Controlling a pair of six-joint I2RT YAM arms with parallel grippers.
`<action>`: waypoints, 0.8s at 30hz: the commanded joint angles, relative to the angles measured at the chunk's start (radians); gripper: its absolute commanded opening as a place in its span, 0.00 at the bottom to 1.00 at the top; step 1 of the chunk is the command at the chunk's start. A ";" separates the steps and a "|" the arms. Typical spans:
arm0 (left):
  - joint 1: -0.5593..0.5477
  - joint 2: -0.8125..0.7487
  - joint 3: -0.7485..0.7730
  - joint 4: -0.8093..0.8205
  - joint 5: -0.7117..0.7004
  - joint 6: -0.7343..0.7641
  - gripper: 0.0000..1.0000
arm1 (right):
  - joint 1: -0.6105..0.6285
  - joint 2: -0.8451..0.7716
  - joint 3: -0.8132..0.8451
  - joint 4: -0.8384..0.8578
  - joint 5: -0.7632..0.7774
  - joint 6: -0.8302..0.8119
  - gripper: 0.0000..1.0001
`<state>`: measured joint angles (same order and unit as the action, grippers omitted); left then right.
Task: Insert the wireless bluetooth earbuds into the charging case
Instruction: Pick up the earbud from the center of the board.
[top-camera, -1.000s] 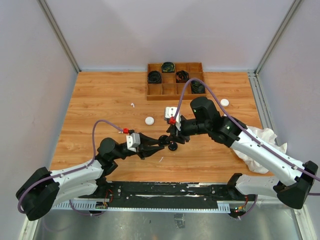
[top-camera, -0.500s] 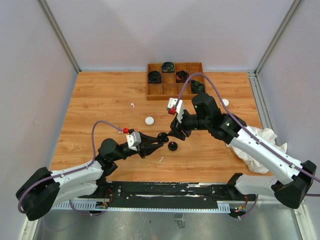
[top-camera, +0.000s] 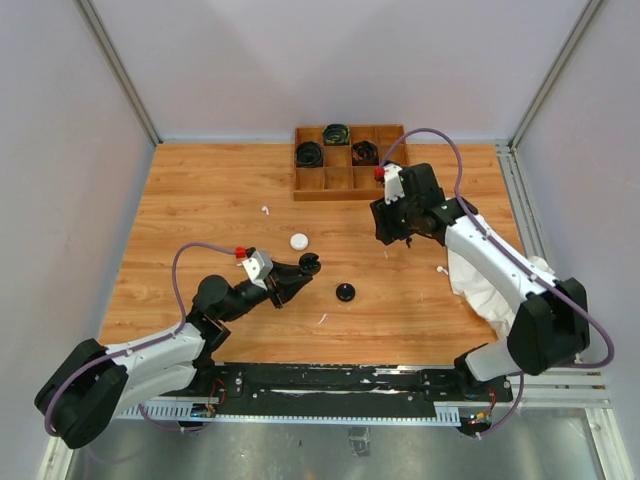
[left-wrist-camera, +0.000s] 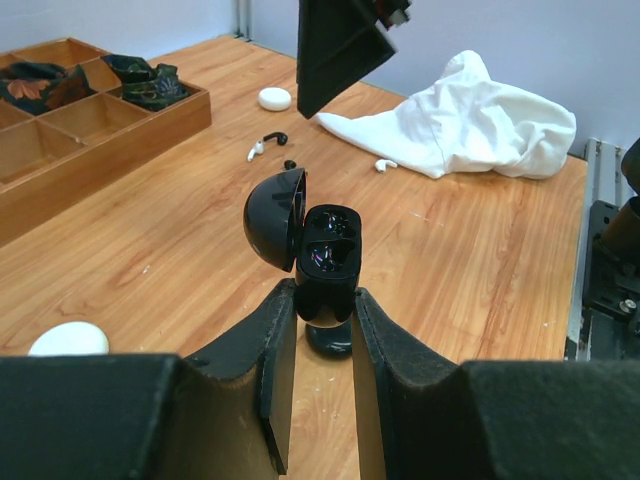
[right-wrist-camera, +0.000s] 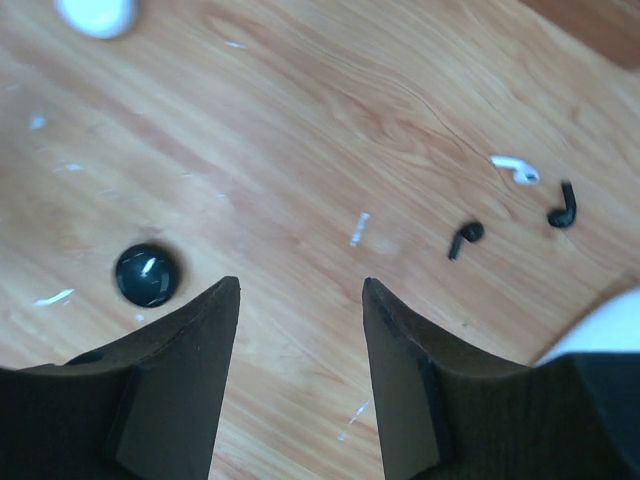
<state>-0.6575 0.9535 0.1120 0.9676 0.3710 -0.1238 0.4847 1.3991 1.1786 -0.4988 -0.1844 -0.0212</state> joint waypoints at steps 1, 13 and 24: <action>0.007 -0.025 -0.023 0.009 -0.024 0.019 0.00 | -0.103 0.105 0.014 -0.057 0.082 0.102 0.54; 0.006 -0.057 -0.021 -0.033 -0.026 0.041 0.00 | -0.268 0.446 0.193 -0.144 0.119 0.084 0.48; 0.006 -0.041 -0.011 -0.040 -0.010 0.042 0.00 | -0.285 0.576 0.282 -0.191 0.070 0.061 0.41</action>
<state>-0.6567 0.9070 0.0902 0.9184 0.3565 -0.0967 0.2131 1.9381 1.4273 -0.6403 -0.0891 0.0498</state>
